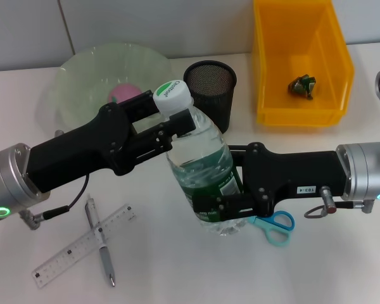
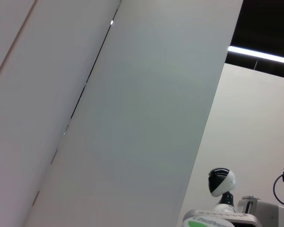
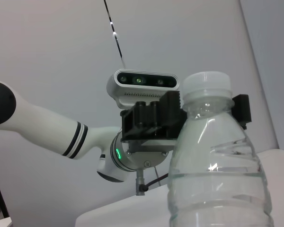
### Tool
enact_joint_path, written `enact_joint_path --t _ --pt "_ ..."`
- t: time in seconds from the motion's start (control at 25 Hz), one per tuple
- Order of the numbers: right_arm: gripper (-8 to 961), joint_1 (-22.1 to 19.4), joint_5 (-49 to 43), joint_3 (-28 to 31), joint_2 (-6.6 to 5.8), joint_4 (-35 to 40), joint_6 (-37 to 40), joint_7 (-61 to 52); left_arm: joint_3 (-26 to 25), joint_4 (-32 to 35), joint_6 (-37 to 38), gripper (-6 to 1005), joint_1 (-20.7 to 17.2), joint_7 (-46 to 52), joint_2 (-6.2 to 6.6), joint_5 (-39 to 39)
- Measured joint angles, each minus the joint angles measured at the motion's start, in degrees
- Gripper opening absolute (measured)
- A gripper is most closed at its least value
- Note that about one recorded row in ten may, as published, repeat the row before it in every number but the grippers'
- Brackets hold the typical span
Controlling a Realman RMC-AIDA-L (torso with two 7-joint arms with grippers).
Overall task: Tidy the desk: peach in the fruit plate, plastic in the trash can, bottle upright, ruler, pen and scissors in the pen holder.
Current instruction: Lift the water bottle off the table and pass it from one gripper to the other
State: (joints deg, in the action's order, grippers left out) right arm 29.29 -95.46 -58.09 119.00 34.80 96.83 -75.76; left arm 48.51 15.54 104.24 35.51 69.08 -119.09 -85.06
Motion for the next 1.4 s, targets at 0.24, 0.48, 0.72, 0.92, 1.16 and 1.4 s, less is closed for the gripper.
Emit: enact_joint_path --t 0.24,0.48,0.72,0.92,1.16,1.4 --pt "766 0.0 -0.1 0.0 0.0 -0.1 0.2 0.0 0.0 -0.6 0.0 602 0.2 0.0 0.0 0.0" --pt "766 -0.1 -0.1 -0.2 0.0 -0.1 0.3 0.1 0.0 -0.7 0.0 577 0.2 0.0 0.0 0.1" --pt "765 -0.1 -0.2 -0.5 0.0 -0.1 0.2 0.1 0.0 -1.0 0.2 536 0.4 0.0 0.0 0.1" --pt "765 0.0 -0.2 -0.5 0.0 -0.1 0.2 0.1 0.0 -1.2 0.2 488 0.4 0.0 0.0 0.1" --pt "766 0.2 0.0 -0.5 0.0 0.2 0.3 -0.2 0.0 -1.2 0.2 433 0.5 0.1 0.0 0.3" --pt "766 0.2 0.1 -0.4 0.0 0.5 1.0 0.0 0.0 -1.2 0.3 433 0.5 0.3 0.0 0.2"
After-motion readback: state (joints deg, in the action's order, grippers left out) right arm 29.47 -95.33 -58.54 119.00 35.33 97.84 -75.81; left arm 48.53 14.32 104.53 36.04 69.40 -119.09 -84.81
